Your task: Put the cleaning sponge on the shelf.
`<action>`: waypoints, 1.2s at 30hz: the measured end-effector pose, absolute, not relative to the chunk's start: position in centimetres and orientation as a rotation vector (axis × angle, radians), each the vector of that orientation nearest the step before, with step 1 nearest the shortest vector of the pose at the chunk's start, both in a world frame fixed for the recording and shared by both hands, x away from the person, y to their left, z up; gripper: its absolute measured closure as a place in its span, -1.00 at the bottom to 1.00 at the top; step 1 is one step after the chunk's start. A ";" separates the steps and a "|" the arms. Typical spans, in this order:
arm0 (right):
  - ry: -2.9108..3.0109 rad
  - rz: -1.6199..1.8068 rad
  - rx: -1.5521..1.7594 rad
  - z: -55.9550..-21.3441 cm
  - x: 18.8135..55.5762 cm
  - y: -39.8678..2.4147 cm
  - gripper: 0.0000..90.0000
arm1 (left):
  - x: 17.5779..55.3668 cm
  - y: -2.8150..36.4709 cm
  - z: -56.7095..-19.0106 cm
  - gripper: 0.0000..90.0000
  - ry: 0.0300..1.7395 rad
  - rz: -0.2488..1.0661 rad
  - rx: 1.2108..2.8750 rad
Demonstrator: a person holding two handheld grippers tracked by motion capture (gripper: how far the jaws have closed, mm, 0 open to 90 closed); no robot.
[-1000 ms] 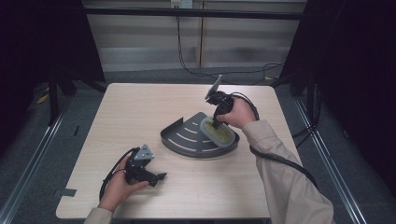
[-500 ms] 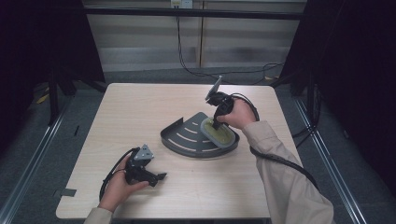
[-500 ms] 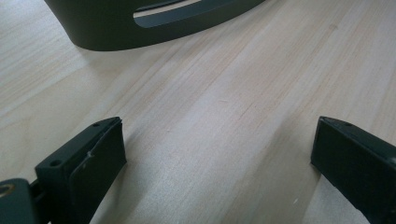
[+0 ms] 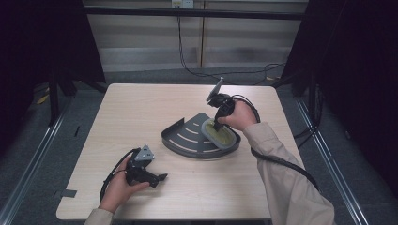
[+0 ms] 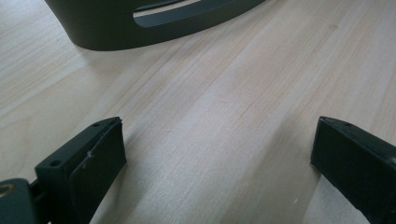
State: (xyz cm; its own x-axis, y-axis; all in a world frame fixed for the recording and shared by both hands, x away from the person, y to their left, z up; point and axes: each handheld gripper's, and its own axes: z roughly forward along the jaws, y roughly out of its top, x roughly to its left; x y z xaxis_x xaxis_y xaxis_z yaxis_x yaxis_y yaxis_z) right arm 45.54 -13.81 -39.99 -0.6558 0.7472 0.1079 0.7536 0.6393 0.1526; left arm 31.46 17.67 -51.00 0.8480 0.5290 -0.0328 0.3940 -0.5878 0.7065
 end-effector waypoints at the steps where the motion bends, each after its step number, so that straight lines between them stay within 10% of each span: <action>1: -2.808 -0.290 -1.292 -40.1 45.6 -13.8 0.59 | 31.5 17.7 -51.0 -0.94 0.667 0.233 2.273; 36: -2.770 -0.278 -1.299 -42.3 45.8 -14.4 0.59 | 31.5 17.7 -51.0 -0.94 0.665 0.232 2.276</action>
